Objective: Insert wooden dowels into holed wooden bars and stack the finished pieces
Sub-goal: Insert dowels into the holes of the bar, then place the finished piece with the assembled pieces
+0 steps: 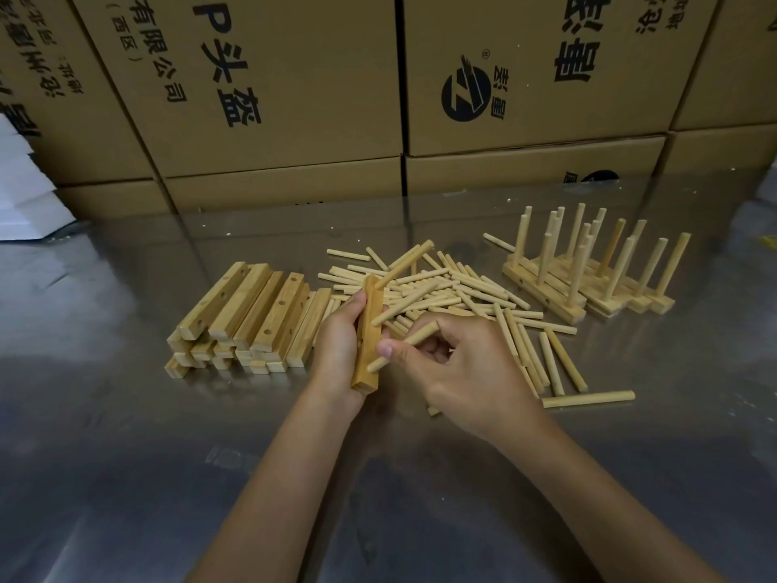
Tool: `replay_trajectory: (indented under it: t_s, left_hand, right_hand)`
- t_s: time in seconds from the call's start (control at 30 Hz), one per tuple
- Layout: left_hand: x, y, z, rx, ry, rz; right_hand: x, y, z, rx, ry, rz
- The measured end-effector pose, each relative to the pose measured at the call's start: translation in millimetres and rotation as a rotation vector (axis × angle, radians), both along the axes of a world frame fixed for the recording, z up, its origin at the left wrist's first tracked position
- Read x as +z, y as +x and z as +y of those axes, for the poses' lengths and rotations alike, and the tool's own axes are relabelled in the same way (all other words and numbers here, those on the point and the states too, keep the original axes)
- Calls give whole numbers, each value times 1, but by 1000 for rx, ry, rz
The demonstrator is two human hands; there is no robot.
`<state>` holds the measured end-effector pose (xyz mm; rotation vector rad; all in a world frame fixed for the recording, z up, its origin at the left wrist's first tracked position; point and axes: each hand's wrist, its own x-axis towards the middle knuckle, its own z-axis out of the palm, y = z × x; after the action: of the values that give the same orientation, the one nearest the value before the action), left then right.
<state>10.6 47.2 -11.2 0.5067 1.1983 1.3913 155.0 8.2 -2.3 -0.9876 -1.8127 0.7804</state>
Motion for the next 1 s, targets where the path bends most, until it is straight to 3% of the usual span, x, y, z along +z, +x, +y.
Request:
replay_trajectory:
  t_s: [0.13,0.3,0.6,0.87,1.0]
  left_hand:
    - [-2,-1,4,9,10,-23]
    - [-6,1,7,65,114,-28]
    - [-3,5,3,36,309,-75]
    - [-6,5,3,-145,282,35]
    - [-5,4,2,-164,266,54]
  right_hand:
    - [-4,-6,1,-9,-92,100]
    - [-15,-13,0,-58,-126,-113]
    - [-6,19,29,-316,-178,100]
    - [-8,71,56,-626,-176,150]
    - [-15,98,68,-855,-165,77]
